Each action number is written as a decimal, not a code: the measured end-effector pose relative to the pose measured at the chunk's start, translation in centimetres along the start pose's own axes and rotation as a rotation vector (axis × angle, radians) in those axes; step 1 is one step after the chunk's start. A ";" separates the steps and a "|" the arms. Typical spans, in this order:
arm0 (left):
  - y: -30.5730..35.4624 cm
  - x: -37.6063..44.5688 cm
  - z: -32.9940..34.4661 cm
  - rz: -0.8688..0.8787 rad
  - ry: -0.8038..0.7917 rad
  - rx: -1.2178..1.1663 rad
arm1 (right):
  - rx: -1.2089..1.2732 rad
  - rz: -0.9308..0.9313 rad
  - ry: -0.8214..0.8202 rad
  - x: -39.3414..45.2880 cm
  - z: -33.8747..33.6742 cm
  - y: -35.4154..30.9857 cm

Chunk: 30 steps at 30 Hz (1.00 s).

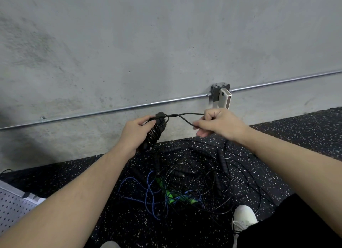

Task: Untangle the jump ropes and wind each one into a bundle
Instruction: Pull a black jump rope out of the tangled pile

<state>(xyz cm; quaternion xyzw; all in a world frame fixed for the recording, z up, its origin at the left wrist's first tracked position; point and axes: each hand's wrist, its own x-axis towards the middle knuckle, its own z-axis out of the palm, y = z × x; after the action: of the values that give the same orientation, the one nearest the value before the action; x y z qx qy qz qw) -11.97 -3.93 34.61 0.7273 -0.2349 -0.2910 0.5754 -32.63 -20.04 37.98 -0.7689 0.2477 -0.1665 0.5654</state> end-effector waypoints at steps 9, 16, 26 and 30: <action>-0.4 0.1 -1.0 -0.007 0.023 0.016 | -0.020 -0.087 -0.022 0.4 0.7 0.0; -0.6 0.6 -1.1 0.035 0.045 0.071 | -0.436 -0.087 -0.085 0.4 0.2 -0.4; -1.2 0.7 -0.1 0.164 0.040 0.235 | 0.588 0.382 0.230 1.2 1.5 -0.4; -1.1 0.6 0.1 0.172 0.060 0.212 | 0.540 0.381 0.196 1.5 1.2 0.0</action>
<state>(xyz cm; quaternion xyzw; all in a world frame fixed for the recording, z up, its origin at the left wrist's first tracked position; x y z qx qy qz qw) -11.60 -4.18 33.45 0.7696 -0.3084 -0.1924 0.5250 -30.80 -19.96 37.55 -0.5115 0.3871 -0.1907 0.7431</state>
